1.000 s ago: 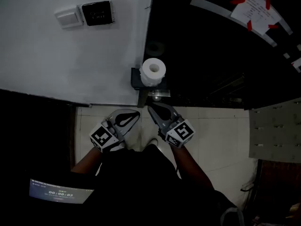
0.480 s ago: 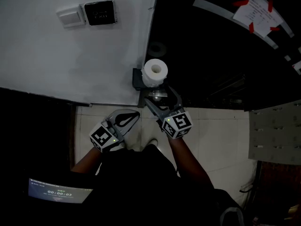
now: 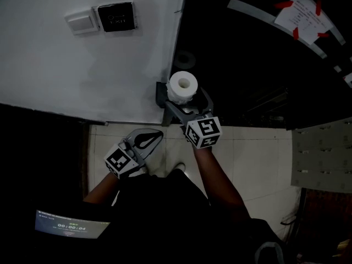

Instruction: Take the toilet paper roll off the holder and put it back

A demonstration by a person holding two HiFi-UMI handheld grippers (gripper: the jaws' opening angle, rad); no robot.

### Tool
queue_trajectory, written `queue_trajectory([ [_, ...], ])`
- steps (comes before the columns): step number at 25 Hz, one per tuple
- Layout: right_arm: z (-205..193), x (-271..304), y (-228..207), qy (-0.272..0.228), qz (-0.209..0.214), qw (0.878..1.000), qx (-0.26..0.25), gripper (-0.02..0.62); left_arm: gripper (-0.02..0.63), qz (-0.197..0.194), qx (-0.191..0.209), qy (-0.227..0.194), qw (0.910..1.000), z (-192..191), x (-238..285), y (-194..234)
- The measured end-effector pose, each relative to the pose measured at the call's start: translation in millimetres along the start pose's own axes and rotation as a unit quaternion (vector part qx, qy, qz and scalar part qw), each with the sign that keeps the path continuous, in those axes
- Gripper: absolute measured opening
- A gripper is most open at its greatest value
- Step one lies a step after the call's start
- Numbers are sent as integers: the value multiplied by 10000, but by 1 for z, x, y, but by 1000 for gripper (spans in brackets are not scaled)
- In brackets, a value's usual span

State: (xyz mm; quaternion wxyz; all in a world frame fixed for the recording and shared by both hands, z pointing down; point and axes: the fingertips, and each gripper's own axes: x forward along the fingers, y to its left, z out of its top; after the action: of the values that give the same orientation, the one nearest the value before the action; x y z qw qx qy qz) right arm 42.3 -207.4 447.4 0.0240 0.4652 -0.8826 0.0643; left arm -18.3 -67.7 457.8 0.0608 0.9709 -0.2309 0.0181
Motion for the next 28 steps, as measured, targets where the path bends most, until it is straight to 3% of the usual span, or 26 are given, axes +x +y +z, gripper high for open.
queue_trajectory([
  [10,0,18,-11,123,-165,9996,-184,520,5,56,-117,53,9999,-1,-2,7],
  [17,-6,26,-14,296,-332,9984,-359,516,5,125,45,-17,9999,-5,-7,15],
  [20,-7,27,-17,362,-438,9975,-411,448,5,155,19,-5,9999,-5,-9,17],
  [28,-2,23,-17,271,-365,9983,-355,439,5,139,-25,9,9999,-2,-8,16],
])
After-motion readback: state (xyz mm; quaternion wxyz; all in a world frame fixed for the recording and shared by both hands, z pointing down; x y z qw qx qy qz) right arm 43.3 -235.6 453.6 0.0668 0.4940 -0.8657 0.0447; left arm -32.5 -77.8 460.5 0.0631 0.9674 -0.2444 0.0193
